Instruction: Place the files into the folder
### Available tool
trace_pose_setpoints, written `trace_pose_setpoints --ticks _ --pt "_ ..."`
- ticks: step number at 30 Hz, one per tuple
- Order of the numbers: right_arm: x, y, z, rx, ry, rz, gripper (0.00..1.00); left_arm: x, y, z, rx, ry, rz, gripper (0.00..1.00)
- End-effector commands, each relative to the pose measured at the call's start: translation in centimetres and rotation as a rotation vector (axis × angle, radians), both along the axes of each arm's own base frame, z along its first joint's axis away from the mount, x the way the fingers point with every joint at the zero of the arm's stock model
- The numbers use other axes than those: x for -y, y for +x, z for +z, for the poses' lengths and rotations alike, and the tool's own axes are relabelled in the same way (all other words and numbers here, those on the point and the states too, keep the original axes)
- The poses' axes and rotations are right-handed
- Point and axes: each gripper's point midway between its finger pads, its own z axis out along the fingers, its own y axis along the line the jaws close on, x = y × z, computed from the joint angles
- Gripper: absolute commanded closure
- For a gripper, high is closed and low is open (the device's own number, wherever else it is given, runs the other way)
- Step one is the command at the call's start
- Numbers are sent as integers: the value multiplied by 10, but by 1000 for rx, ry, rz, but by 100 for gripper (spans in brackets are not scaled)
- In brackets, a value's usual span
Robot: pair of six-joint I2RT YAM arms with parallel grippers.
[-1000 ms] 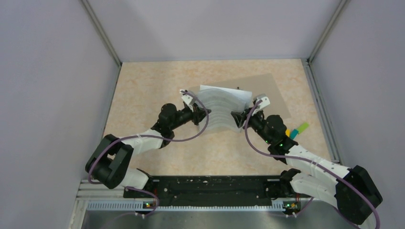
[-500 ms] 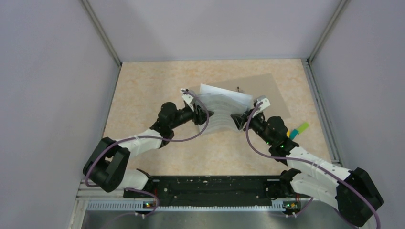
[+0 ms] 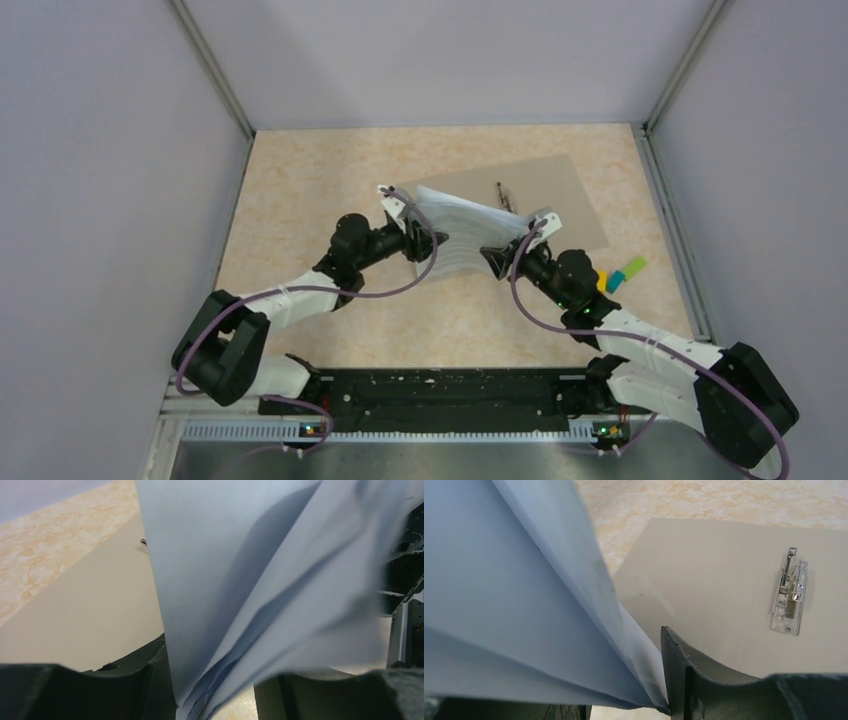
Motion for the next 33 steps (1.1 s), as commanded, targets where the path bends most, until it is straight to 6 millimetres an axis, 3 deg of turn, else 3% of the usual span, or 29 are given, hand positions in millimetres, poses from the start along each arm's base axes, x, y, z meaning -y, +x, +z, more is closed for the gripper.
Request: trace_pose_setpoints --ticks 1,9,12,15,20,25,30,33 --pt "-6 8 27 64 59 14 52 11 5 19 43 -36 -28 47" --pt "-7 10 25 57 59 9 52 17 8 20 40 -33 -33 48" --pt "-7 11 24 56 60 6 58 18 9 17 33 -30 -36 48" --pt "-7 11 24 54 63 7 69 20 9 18 33 -32 -39 48" --pt "-8 12 29 50 58 7 99 20 10 21 42 -32 -30 48" --pt "-1 15 54 48 24 -29 100 6 21 41 86 -15 66 39" --pt "4 11 100 64 -12 -29 100 -6 34 81 155 -30 140 29" --pt "26 19 119 31 -58 -158 100 -6 47 99 153 -5 161 26"
